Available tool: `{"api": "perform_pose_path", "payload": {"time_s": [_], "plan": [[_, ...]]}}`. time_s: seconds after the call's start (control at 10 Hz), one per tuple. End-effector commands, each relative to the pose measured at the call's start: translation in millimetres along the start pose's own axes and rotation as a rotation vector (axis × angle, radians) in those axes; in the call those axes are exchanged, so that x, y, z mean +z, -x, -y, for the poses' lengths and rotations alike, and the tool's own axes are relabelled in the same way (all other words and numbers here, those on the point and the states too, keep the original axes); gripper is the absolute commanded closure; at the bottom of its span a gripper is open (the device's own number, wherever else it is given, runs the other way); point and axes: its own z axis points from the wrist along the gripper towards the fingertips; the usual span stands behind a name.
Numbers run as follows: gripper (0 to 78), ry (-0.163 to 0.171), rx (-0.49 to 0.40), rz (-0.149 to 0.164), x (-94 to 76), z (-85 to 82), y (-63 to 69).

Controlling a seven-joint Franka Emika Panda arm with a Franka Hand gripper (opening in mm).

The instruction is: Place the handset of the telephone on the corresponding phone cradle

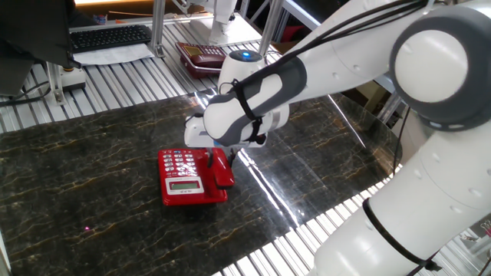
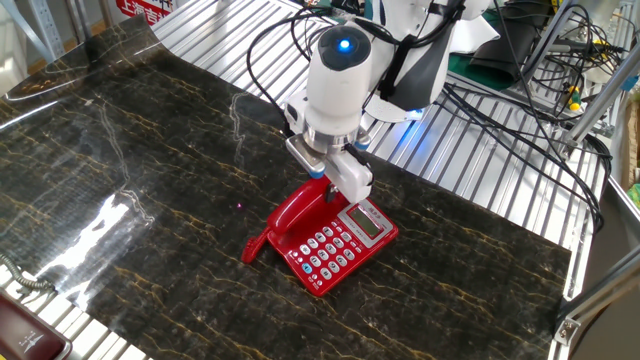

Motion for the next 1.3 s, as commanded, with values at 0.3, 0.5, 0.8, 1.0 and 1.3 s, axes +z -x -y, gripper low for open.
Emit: {"api": "perform_pose_path", "payload": {"time_s": [0.3, 0.5, 0.8, 1.0, 1.3], "plan": [[76.4, 0.005, 0.004, 0.004, -0.7, -10.5, 14.0], [76.4, 0.004, 0.012, 0.005, -0.3, -9.4, 10.2], [76.4, 0.006, 0.012, 0.003, 1.4, -7.9, 7.3], [76.4, 0.007, 0.009, 0.003, 4.0, -7.9, 6.9], [76.4, 0.011, 0.013, 0.004, 9.5, -9.2, 8.5]]}}
